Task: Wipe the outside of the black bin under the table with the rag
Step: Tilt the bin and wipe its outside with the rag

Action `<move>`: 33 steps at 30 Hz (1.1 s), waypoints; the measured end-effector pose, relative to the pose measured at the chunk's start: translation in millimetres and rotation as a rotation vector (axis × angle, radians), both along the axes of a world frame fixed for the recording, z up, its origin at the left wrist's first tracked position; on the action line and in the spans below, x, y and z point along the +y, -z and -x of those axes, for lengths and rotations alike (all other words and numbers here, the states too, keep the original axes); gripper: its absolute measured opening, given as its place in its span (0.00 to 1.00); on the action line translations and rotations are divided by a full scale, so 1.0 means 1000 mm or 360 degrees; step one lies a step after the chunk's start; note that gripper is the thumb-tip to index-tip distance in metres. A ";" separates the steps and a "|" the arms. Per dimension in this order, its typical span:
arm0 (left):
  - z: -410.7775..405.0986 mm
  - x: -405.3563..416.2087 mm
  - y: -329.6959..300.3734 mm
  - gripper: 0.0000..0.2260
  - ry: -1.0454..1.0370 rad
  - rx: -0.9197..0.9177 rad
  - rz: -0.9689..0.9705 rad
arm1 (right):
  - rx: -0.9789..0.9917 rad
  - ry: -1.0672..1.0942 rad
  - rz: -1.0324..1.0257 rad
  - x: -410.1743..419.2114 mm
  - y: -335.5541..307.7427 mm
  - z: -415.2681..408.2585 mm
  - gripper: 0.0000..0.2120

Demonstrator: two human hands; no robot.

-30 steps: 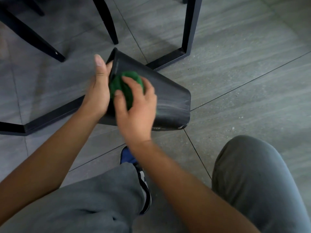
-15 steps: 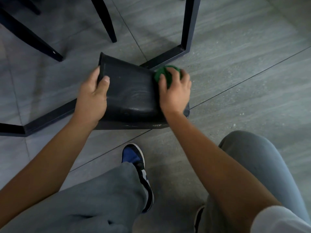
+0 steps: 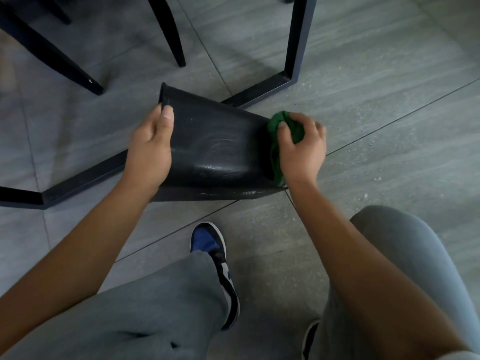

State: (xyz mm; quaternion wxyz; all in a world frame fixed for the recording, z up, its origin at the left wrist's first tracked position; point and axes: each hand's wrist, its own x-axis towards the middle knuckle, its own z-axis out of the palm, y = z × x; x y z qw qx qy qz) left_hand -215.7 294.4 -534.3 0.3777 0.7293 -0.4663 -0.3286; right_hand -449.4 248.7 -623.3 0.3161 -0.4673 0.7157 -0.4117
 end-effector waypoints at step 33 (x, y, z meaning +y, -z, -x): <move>0.010 -0.008 -0.007 0.46 -0.0104 0.0149 -0.0140 | -0.1039 -0.0405 -0.0262 0.006 -0.080 -0.025 0.12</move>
